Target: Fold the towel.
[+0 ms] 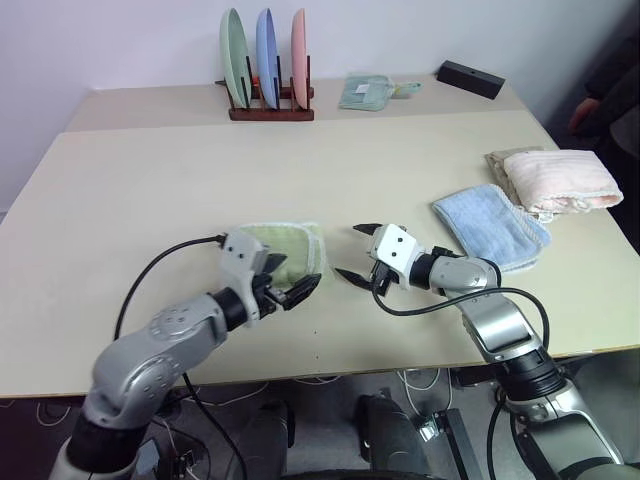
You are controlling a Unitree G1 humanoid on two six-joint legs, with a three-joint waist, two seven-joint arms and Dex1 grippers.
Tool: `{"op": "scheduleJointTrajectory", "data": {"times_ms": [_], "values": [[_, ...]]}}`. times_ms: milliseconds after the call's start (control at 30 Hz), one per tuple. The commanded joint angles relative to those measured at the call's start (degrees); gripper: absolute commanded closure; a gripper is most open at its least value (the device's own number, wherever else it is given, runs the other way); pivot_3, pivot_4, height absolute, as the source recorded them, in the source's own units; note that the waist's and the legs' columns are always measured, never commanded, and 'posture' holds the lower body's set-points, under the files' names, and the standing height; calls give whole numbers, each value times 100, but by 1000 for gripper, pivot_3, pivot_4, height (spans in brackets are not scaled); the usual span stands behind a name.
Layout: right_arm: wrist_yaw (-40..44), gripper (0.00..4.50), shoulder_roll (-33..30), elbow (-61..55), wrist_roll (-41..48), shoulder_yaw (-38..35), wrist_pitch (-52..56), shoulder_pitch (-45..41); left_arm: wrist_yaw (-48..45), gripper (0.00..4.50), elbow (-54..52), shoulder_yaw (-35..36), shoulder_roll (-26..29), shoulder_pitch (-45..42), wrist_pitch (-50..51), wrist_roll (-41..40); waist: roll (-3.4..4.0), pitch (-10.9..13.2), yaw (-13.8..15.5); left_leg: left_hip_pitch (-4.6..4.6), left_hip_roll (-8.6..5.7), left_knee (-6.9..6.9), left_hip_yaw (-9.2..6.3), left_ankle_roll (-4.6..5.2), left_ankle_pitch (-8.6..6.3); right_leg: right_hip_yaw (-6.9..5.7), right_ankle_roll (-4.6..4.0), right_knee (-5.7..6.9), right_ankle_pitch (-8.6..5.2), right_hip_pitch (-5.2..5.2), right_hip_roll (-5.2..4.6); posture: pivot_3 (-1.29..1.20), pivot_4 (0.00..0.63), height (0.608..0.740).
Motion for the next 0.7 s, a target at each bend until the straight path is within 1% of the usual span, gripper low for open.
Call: {"op": "scheduleJointTrajectory", "data": {"times_ms": [33,67,133,167,200,233,267,333,400,500,533,633,700], "values": [[13,1313,-34,-120,114,-246,-1,-208,-177,50,-408,1161,123,456,-127,-785,1,1,23,0,0,-1,-1,0,0,0,0,2,0,0,0,0,150,740],[10,1892,-21,-122,139,-270,21,-234,-206,50,-447,1354,154,557,-181,-844,1,1,28,-1,0,0,-2,0,0,0,-5,2,-3,-1,0,0,150,740],[57,2822,97,-222,364,-355,205,-338,-18,682,-379,1704,178,644,-303,-651,1,1,48,-2,-1,4,-1,-2,1,0,-19,2,-10,0,0,0,150,740],[76,3381,182,-287,509,-394,325,-400,58,996,-333,1802,189,644,-367,-523,1,1,54,-2,-2,5,-2,-3,2,-1,-20,1,-11,3,0,0,150,740],[78,3910,286,-357,659,-433,464,-466,112,1489,-295,1860,203,629,-433,-372,1,1,51,-2,-2,7,-3,-3,2,-1,-21,2,-11,4,0,0,150,740],[55,4329,420,-425,825,-473,641,-539,175,1891,-248,1835,224,567,-469,-187,1,1,50,-2,-2,7,-4,-4,3,-1,-22,1,-10,6,0,0,150,740],[13,4500,579,-492,991,-493,855,-621,261,2459,-176,1744,235,459,-502,45,1,1,54,-2,-2,7,-3,-4,3,-1,-21,1,-10,6,0,0,150,740],[-24,4500,799,-575,1141,-401,1229,-722,356,3427,-63,1468,200,228,-509,372,1,1,51,-2,-3,6,-5,-6,3,-1,-20,1,-9,6,1,0,150,740],[-37,4500,915,-573,1049,-174,1338,-751,353,3427,49,1113,154,41,-597,791,1,0,51,-1,-4,6,-6,-7,4,-2,-13,1,-5,6,1,0,150,740],[-148,4500,1153,-292,905,151,1608,-812,259,3427,459,373,166,-195,-713,1563,1,0,37,-2,-6,5,-4,-8,5,-1,1,-1,2,7,1,0,150,740],[-193,4500,1197,-128,795,281,1619,-807,239,3427,677,173,64,-273,-739,1720,2,0,33,-2,-6,3,-4,-9,5,-2,1,0,3,3,1,0,150,740],[-370,4500,1313,337,510,543,1583,-732,200,3427,1193,-184,-214,-367,-765,2053,3,-1,25,-1,-5,0,-4,-10,6,-2,2,4,3,0,2,0,150,740],[-512,4500,1333,619,325,636,1546,-683,114,3427,1427,-322,-292,-305,-849,2291,3,-1,19,-3,-5,-2,-3,-10,6,-1,3,5,3,-5,2,0,150,740]]}}
